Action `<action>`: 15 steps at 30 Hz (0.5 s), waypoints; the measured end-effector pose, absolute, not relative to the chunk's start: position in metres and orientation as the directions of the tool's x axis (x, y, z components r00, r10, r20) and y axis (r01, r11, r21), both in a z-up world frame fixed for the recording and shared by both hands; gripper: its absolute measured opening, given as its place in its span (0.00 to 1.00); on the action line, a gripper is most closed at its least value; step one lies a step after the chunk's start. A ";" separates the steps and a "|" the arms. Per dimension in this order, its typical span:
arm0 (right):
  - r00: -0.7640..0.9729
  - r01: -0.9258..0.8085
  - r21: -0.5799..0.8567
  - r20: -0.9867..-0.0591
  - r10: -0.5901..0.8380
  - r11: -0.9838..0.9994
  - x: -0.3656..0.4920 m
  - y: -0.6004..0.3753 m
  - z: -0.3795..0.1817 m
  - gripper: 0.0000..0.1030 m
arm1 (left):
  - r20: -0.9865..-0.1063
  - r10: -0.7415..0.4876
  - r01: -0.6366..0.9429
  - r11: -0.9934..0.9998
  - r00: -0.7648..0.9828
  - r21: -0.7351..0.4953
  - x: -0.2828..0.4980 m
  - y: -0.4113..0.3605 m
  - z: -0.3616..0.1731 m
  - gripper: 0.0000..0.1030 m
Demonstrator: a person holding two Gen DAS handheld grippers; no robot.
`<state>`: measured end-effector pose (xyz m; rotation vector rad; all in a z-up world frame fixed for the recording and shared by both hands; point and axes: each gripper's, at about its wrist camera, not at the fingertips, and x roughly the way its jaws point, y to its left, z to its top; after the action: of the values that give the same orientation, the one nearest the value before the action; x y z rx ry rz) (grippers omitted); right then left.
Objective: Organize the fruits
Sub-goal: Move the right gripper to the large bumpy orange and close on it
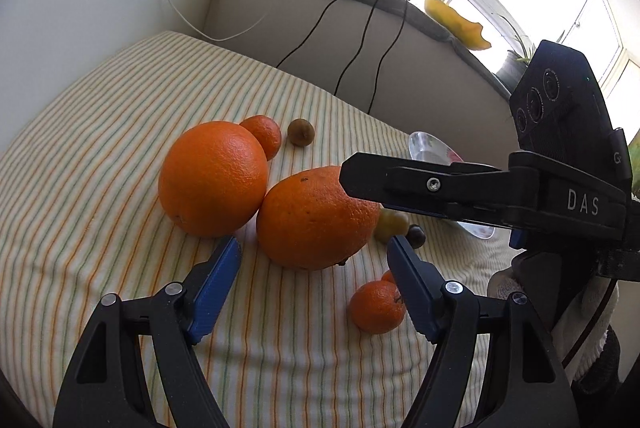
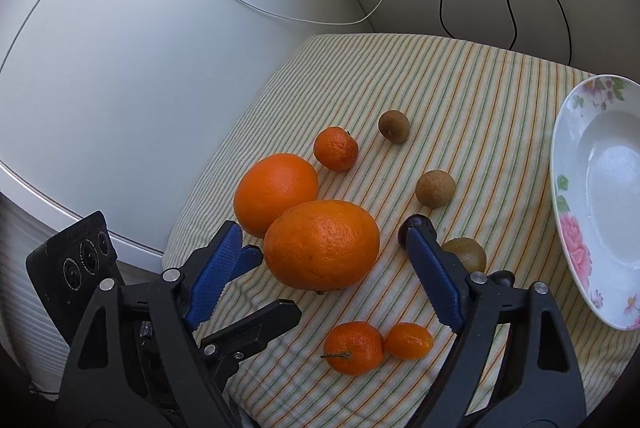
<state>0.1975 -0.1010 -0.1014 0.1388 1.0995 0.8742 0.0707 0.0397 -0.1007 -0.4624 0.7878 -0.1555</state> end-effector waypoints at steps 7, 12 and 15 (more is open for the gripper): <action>0.124 -0.544 0.515 -0.732 0.670 0.663 0.209 -0.079 -0.118 0.81 | -0.651 -0.326 -0.045 0.874 0.686 -0.485 0.079 0.041 -0.106 0.71; 0.106 -0.544 0.518 -0.738 0.667 0.660 0.215 -0.069 -0.127 0.81 | -0.652 -0.325 -0.045 0.875 0.684 -0.483 0.084 0.042 -0.106 0.66; 0.094 -0.546 0.515 -0.746 0.660 0.660 0.220 -0.061 -0.134 0.75 | -0.652 -0.333 -0.037 0.873 0.681 -0.485 0.085 0.041 -0.106 0.64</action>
<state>0.2199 -0.0606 -0.1338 0.1161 1.1737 0.8971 0.0847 0.0413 -0.1065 -0.4935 0.8120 -0.1736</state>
